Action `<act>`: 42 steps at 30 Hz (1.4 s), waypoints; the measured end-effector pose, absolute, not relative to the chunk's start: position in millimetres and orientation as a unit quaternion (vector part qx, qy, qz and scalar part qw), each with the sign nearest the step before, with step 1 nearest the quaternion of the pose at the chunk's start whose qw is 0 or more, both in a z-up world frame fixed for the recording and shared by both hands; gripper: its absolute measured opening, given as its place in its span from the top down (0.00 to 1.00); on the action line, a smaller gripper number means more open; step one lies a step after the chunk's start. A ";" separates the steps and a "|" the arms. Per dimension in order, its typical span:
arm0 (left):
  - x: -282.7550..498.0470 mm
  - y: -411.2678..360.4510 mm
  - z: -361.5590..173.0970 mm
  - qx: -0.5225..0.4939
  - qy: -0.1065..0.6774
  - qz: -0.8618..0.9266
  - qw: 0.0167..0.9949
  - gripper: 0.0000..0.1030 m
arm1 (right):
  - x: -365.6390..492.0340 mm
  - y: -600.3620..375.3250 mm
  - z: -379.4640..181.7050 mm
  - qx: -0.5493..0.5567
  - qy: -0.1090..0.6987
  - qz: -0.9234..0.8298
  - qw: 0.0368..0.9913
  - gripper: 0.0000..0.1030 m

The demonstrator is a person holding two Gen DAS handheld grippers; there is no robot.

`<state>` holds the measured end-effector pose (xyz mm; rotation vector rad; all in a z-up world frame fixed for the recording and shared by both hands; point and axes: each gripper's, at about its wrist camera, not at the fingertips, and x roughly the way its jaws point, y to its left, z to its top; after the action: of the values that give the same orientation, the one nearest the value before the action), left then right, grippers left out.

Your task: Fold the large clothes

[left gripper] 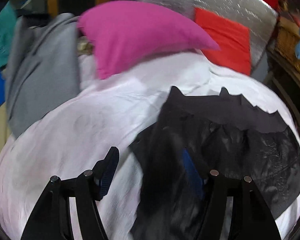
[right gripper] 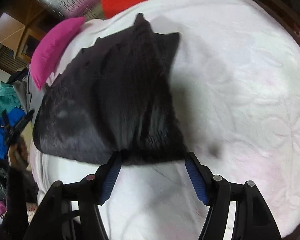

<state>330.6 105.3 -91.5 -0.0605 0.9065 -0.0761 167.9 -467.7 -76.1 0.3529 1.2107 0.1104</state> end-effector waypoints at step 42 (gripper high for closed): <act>415.9 53.0 -145.1 0.028 0.463 0.011 0.886 0.84 | 361.0 -439.4 -103.1 0.057 0.472 -0.062 0.877 0.86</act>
<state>415.9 53.0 -145.1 0.0592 0.9640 0.0235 361.0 -439.4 -103.1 0.1193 0.9853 -0.1301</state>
